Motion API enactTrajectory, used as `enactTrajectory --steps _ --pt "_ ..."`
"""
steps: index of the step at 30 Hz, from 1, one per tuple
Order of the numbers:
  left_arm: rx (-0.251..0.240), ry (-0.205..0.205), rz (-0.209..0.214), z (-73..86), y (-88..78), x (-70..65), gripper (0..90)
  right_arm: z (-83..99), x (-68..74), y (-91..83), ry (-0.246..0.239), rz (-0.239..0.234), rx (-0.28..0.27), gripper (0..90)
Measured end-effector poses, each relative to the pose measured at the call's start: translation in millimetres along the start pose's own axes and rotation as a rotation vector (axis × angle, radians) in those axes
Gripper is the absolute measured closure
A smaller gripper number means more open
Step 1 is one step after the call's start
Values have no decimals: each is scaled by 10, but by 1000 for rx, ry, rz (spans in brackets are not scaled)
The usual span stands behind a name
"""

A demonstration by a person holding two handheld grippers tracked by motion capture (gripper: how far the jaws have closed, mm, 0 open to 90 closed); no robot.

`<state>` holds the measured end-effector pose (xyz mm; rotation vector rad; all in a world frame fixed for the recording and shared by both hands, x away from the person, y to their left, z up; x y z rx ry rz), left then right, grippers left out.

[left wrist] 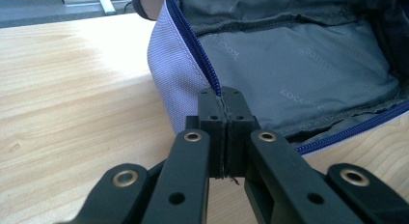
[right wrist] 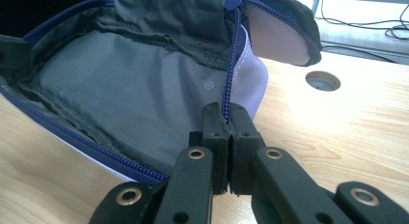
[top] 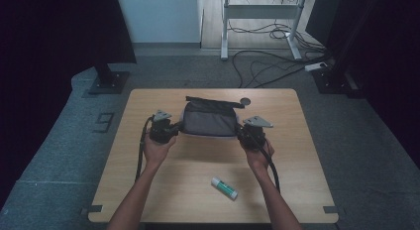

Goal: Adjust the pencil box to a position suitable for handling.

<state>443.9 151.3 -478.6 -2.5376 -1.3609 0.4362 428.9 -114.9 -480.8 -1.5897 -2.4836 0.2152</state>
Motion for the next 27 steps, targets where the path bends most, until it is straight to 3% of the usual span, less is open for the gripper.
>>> enactTrajectory --steps 15,27 --pt "1 0 22 170 -159 -52 890 159 97 -136 3 -28 0 867" --pt "28 -30 39 528 -262 -120 889 424 180 -283 -2 -51 25 866"
Point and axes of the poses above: each handheld gripper's, and its own axes: y roughly forward along the jaws, z roughly out of its underside, x roughly to its left, the point moved 5 cm from there along y, roughly forward along the jaws, and after that the axes turned 14 degrees about -x, right-handed, at the moved point
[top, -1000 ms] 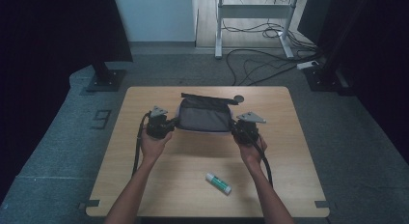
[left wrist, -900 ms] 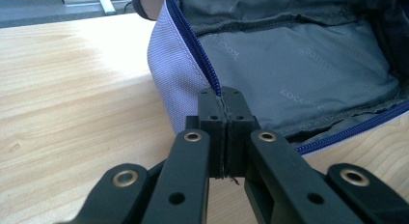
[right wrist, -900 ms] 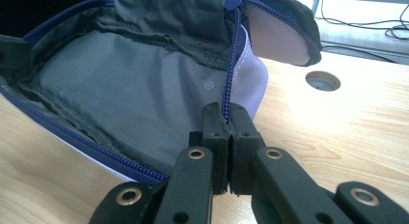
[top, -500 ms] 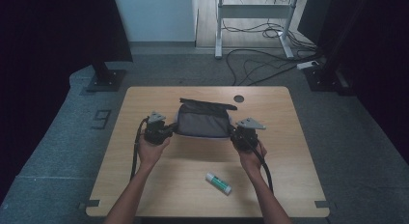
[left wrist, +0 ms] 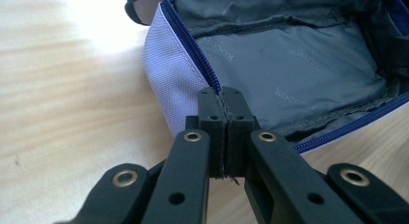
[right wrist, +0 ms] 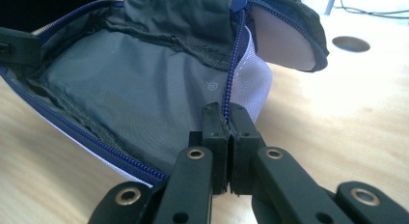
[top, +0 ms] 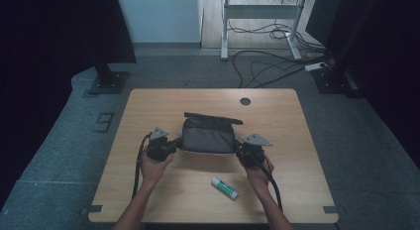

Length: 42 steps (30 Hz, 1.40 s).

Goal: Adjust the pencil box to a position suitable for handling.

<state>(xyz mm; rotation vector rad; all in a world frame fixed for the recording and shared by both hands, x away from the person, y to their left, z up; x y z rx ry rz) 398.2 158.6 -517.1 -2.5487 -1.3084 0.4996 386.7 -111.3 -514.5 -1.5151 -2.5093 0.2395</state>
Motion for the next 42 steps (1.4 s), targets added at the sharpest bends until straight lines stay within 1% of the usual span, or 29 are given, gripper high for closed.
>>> enactTrajectory --steps 1,2,5,9,13,17,19,23,25,26,28,30,32,34,35,37,40,42 --pt "4 1 0 19 2 0 889 62 2 -5 0 -4 9 866" --pt "16 -4 1 66 12 -1 888 84 2 -6 3 -4 13 866" --pt "35 -7 0 156 51 2 887 225 -11 13 16 -5 47 865" --pt "55 -11 -8 232 102 15 886 340 -28 44 24 -4 69 863" --pt "71 -15 -11 285 135 24 881 401 -41 69 25 -5 91 855" --pt "91 -8 -21 361 175 10 869 476 -61 109 28 1 135 843" --pt "83 -4 -27 385 189 -7 861 510 -66 129 21 4 148 834" --pt "77 -3 -31 384 191 -24 828 510 -76 137 17 6 151 808" --pt "70 2 -37 381 197 -32 772 508 -81 135 15 7 146 772" --pt "60 8 -42 379 203 -38 719 504 -81 132 11 11 142 743" --pt "48 8 -45 373 220 -57 570 493 -72 127 8 4 128 656" --pt "36 9 -52 359 220 -69 449 474 -55 125 6 -1 113 538" --pt "6 10 -57 326 205 -81 358 442 -42 116 -10 16 73 459" --pt "-16 8 -58 289 178 -89 284 394 -42 88 -9 41 24 420" --pt "-29 10 -60 270 160 -92 266 368 -48 73 -2 46 5 410" --pt "-48 9 -58 238 120 -97 249 322 -59 44 9 36 -14 408" --pt "-56 11 -53 205 54 -107 245 277 -68 -11 16 18 -30 403" --pt "-58 21 -54 191 13 -122 243 260 -69 -52 19 2 -38 403"
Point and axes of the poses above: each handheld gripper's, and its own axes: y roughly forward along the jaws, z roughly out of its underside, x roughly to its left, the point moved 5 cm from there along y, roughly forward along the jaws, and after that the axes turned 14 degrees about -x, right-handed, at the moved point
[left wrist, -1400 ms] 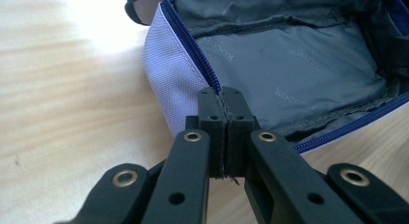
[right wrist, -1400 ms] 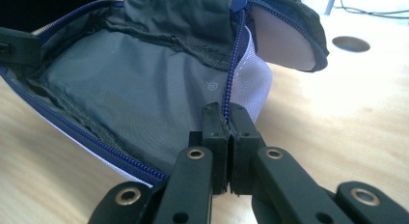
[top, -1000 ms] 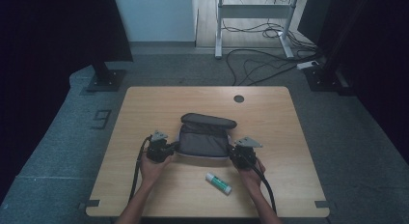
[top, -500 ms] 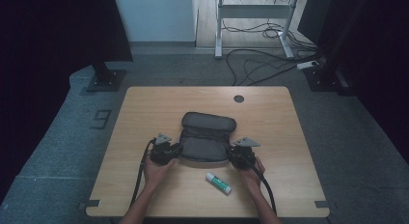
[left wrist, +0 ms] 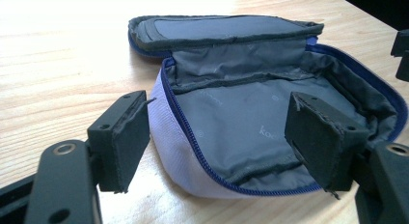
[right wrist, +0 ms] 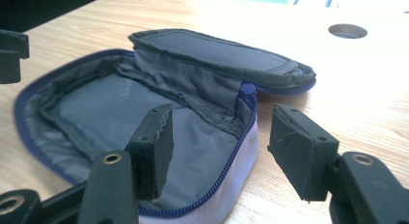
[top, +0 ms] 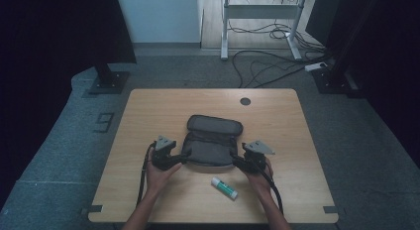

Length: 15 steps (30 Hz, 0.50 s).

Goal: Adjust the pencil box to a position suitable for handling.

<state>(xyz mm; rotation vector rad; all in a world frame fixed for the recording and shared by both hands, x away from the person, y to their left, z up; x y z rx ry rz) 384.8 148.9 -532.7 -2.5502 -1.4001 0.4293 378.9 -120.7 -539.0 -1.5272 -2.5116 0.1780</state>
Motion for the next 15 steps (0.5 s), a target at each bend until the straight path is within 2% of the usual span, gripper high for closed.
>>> enactTrajectory --steps 3,5,6,8,10,12,15 --pt "6 14 6 -14 -85 -33 239 -11 6 -78 -6 -30 -3 403" --pt "-11 10 20 -19 -174 -65 239 -15 11 -148 -14 -52 -7 403" --pt "-13 22 22 -15 -220 -77 239 -17 13 -192 -18 -60 -7 402" --pt "-21 46 15 2 -310 -92 239 -21 10 -281 -29 -74 -14 401" --pt "-20 70 12 30 -393 -91 241 -24 8 -365 -18 -85 -21 400" --pt "-30 79 1 68 -477 -85 259 -7 23 -435 -7 -99 -18 397" --pt "-9 88 0 154 -572 -66 255 30 61 -518 -26 -110 -11 390"
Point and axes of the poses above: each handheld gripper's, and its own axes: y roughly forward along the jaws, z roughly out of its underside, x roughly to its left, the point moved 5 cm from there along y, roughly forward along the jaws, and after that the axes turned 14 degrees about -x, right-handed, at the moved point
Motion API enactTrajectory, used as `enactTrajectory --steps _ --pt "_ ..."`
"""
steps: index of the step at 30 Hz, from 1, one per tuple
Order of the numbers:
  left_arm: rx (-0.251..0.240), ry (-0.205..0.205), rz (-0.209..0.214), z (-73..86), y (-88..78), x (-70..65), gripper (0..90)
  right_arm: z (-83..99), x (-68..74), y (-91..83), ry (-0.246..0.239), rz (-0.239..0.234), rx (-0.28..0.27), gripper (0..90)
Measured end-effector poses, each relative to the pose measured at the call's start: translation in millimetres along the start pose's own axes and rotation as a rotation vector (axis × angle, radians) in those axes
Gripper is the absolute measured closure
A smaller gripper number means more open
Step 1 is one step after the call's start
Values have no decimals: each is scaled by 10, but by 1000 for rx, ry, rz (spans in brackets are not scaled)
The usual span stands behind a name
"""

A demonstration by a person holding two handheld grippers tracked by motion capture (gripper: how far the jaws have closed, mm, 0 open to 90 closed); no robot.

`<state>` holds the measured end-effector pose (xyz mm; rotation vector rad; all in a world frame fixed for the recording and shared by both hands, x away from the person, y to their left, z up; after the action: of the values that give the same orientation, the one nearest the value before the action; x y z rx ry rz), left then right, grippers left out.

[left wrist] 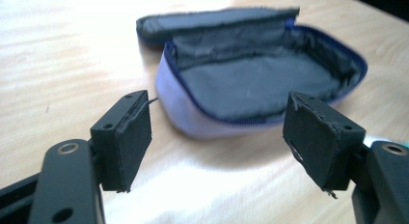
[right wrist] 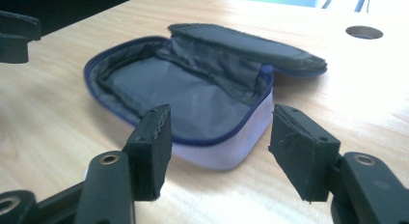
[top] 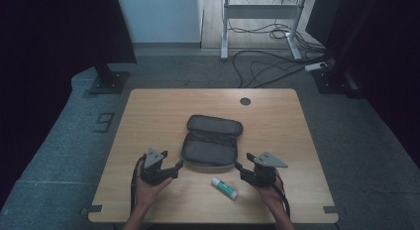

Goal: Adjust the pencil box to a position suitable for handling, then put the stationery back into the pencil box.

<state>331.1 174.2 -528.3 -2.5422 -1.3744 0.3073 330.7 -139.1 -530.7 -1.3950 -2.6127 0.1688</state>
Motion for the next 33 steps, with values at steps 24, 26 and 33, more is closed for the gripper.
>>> enactTrajectory --steps 24,26,33 --pt "85 -63 -56 439 -210 277 249 190 234 -287 -19 -64 47 392" --pt "86 -66 -59 445 -217 292 250 206 247 -285 -19 -67 53 393" --pt "92 -74 -65 475 -256 335 252 268 381 -236 -43 -104 83 396"
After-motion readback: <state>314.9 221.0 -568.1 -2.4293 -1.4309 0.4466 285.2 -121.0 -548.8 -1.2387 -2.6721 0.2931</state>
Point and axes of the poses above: each handheld gripper's, and its own axes: y roughly forward along the jaws, z roughly out of its underside, x roughly to its left, the point moved 5 cm from there along y, roughly forward along the jaws, and after that the axes turned 14 degrees about -x, right-handed, at the moved point
